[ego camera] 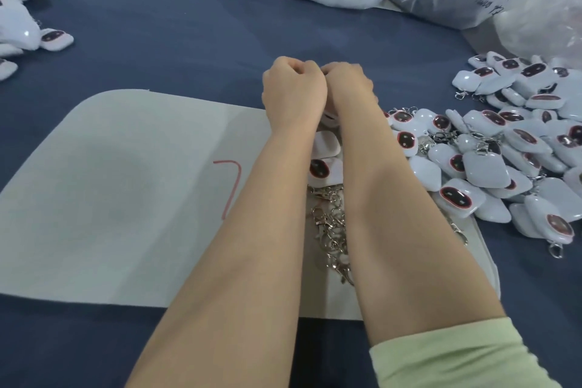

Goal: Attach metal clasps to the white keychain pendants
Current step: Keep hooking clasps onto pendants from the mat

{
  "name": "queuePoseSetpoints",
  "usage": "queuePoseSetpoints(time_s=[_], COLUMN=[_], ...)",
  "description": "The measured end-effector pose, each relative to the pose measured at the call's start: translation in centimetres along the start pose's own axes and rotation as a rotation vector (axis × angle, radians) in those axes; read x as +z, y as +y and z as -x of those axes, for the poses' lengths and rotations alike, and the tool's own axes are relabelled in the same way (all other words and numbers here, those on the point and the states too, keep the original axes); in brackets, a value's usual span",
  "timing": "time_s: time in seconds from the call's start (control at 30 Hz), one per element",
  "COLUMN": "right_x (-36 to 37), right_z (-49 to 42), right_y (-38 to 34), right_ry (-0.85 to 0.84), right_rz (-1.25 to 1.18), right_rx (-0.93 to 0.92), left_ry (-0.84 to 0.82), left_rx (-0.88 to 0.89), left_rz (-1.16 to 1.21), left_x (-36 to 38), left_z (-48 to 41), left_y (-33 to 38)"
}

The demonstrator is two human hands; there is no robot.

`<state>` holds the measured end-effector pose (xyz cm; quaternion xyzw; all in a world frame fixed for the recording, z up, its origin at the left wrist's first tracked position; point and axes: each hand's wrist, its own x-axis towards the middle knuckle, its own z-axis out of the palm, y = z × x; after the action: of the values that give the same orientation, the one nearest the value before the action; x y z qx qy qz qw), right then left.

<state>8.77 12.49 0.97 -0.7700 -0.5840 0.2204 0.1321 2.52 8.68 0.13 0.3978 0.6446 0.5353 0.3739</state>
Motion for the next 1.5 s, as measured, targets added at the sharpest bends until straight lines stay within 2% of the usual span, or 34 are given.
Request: queuePoseSetpoints(time_s=[0.17, 0.33, 0.43, 0.53, 0.67, 0.73, 0.8, 0.87, 0.97, 1.03, 1.07, 1.13, 1.2, 1.33, 1.43, 1.5], right_x=[0.1, -0.8, -1.1, -0.9, -0.9, -0.9, -0.8, -0.6, -0.5, -1.2, -1.5, -1.8, -1.2, 0.2, 1.0, 1.4], right_z=[1.1, 3.3, 5.1, 7.0, 9.6, 10.9, 11.9, 12.8, 13.5, 13.6, 13.6, 14.1, 14.2, 13.9, 13.7, 13.8], right_y=[0.8, 1.6, 2.2, 2.9, 3.7, 3.9, 4.1, 4.4, 4.9, 5.5, 5.7, 5.8, 5.7, 5.1, 5.4, 5.9], right_ry=[0.144, 0.350, 0.376, 0.349, 0.316, 0.230, 0.123, 0.086, 0.202, 0.285, 0.227, 0.004, -0.074, 0.030, 0.111, 0.181], right_rz=[-0.094, -0.364, -0.563, -0.641, -0.596, -0.574, -0.594, -0.612, -0.550, -0.353, -0.252, -0.115, 0.019, 0.223, 0.148, 0.016], right_rx=[-0.054, -0.136, -0.212, -0.263, -0.377, -0.431, -0.432, -0.387, -0.294, -0.205, -0.177, -0.161, -0.150, -0.216, -0.266, -0.292], left_ry=[0.005, 0.047, 0.050, 0.020, -0.057, -0.107, -0.140, -0.166, -0.172, -0.136, -0.118, -0.093, -0.076, -0.085, -0.097, -0.107], left_rx=[0.040, 0.168, 0.224, 0.225, 0.194, 0.164, 0.125, 0.095, 0.052, 0.020, 0.003, -0.014, -0.018, -0.009, 0.062, 0.081], left_rz=[-0.032, -0.093, -0.042, 0.022, 0.078, 0.140, 0.180, 0.216, 0.289, 0.325, 0.363, 0.427, 0.445, 0.453, 0.344, 0.354], left_x=[0.1, -0.6, -1.4, -2.5, -3.9, -4.3, -4.7, -5.0, -5.1, -5.0, -5.0, -5.0, -4.9, -4.9, -5.0, -5.0], left_z=[0.5, 2.4, 3.8, 5.3, 7.2, 7.9, 8.4, 8.7, 9.2, 9.2, 9.1, 8.9, 8.8, 8.6, 8.4, 8.5], left_y=[-0.1, 0.6, 0.7, 0.1, -1.1, -1.5, -2.0, -2.7, -3.3, -3.3, -3.3, -3.2, -3.2, -3.1, -3.1, -3.1])
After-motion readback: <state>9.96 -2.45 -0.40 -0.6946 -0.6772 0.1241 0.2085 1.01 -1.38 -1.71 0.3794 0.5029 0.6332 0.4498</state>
